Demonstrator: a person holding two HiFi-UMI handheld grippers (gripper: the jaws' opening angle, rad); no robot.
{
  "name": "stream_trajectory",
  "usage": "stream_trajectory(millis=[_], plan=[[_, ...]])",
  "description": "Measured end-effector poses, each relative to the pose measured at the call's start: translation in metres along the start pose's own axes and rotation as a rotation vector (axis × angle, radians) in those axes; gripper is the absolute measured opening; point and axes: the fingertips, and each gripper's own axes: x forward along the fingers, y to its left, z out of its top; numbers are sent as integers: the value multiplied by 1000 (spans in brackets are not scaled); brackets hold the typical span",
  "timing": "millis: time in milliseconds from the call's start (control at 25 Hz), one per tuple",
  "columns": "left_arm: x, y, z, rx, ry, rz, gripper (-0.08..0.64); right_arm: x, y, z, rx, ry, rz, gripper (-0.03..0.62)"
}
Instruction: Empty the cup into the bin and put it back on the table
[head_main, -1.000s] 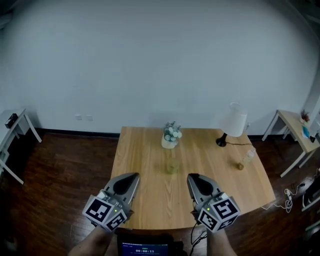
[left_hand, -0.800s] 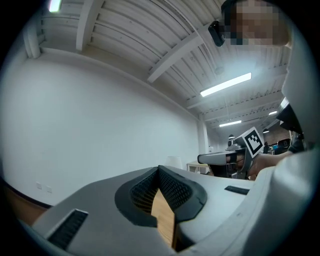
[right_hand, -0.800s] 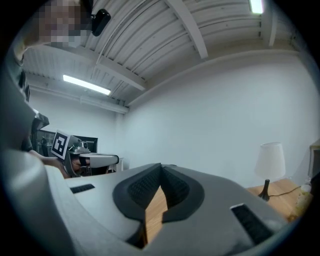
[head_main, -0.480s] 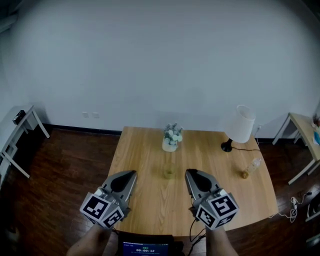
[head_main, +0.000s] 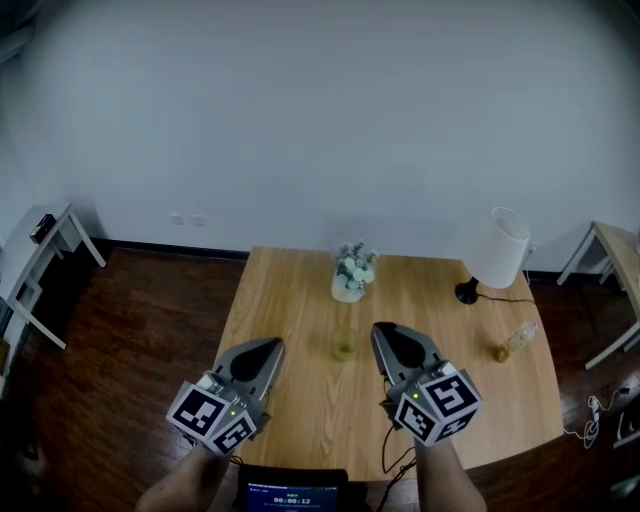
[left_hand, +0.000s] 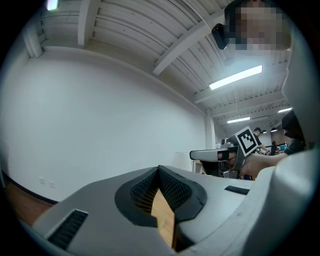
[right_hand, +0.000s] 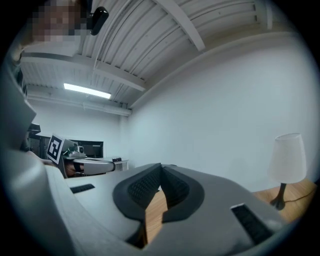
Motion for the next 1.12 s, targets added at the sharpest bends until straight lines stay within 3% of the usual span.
stream_trajectory(millis=[400,1120], plan=[[35,47,-33,-47,34,-16,-9,65,-30,-30,14,71,-18,0],[78,87,-108,-123,167,-12,-9,132,-64,-74,61,123,-12,0]])
